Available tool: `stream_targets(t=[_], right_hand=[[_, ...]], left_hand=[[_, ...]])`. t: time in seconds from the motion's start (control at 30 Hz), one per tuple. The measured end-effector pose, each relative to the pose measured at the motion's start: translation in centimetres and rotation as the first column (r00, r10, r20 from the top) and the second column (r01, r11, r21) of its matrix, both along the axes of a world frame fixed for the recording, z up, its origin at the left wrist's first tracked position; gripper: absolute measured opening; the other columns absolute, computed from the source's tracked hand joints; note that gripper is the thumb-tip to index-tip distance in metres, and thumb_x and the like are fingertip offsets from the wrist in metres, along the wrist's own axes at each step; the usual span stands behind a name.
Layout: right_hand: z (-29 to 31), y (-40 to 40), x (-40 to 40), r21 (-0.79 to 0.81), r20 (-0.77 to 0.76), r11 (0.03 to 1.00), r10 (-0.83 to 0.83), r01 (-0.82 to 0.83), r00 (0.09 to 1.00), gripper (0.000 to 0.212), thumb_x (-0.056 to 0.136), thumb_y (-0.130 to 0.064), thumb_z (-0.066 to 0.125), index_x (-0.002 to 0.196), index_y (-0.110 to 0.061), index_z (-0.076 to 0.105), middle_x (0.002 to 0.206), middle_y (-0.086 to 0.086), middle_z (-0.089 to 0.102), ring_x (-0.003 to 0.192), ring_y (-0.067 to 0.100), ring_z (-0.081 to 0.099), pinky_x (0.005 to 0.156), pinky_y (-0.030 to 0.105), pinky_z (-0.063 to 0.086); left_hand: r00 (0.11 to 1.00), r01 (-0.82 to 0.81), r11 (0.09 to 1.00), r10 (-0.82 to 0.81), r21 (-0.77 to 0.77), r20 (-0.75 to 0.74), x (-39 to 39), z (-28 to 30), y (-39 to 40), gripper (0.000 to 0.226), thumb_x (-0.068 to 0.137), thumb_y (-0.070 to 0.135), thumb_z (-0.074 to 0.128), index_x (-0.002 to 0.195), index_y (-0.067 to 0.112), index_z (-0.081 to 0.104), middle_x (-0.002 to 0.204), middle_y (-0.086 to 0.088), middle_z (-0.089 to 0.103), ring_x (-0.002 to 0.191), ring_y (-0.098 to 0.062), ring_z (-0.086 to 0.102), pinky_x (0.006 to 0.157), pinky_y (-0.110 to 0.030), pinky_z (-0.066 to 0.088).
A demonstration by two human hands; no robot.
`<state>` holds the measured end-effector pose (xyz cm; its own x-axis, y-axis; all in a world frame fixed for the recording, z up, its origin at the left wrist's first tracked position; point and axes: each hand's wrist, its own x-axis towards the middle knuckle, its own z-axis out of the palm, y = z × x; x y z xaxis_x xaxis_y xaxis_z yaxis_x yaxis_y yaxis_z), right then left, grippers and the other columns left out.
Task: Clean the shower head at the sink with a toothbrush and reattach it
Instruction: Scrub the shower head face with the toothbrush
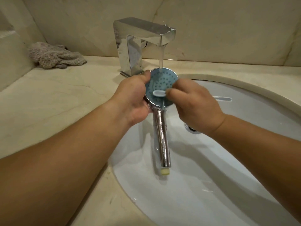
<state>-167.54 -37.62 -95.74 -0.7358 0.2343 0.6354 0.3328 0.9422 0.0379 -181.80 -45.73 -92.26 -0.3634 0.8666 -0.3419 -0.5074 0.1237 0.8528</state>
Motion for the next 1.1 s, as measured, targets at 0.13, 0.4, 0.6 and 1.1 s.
stream_targets(t=[0.13,0.4,0.6,1.1], right_hand=[[1.4,1.3,0.2,-0.108,-0.186,0.989,-0.125,0.106,0.975,0.016,0.088,-0.005,0.049,0.082,0.002,0.062,0.081,0.017,0.056,0.067,0.024,0.045,0.051,0.032,0.038],[0.5,1.1,0.2,-0.125,-0.201,0.987,-0.121,0.097,0.972,0.006,0.086,0.007,0.058,0.083,0.004,0.062,0.081,0.017,0.055,0.066,0.024,0.045,0.050,0.033,0.039],[-0.4,1.0,0.6,-0.128,-0.205,0.988,-0.114,0.089,0.972,0.007,0.085,0.011,0.059,0.083,0.005,0.062,0.081,0.018,0.054,0.065,0.023,0.043,0.055,0.027,0.031],[0.9,2.1,-1.8,-0.118,-0.218,0.988,-0.126,0.103,0.968,0.017,0.088,-0.009,0.046,0.082,0.002,0.058,0.082,0.018,0.054,0.067,0.022,0.038,0.054,0.027,0.028]], left_hand=[[1.000,-0.013,1.000,0.013,0.015,-0.004,0.0,0.1,-0.1,0.035,0.111,0.033,0.040,0.132,0.017,0.062,0.116,-0.009,0.078,0.105,-0.032,0.075,0.089,-0.061,0.057],[0.999,-0.036,0.999,0.035,0.025,0.042,-0.1,0.2,-0.1,0.035,0.111,0.032,0.038,0.132,0.017,0.062,0.117,-0.011,0.077,0.104,-0.034,0.075,0.083,-0.060,0.060],[0.995,-0.068,0.997,0.065,0.041,0.070,-0.2,0.4,0.0,0.033,0.111,0.031,0.039,0.134,0.017,0.059,0.122,-0.012,0.075,0.107,-0.036,0.074,0.087,-0.065,0.057],[0.997,-0.054,0.998,0.055,0.014,-0.055,0.2,0.3,-0.1,0.031,0.111,0.032,0.042,0.127,0.018,0.064,0.114,-0.008,0.078,0.103,-0.031,0.075,0.089,-0.060,0.058]])
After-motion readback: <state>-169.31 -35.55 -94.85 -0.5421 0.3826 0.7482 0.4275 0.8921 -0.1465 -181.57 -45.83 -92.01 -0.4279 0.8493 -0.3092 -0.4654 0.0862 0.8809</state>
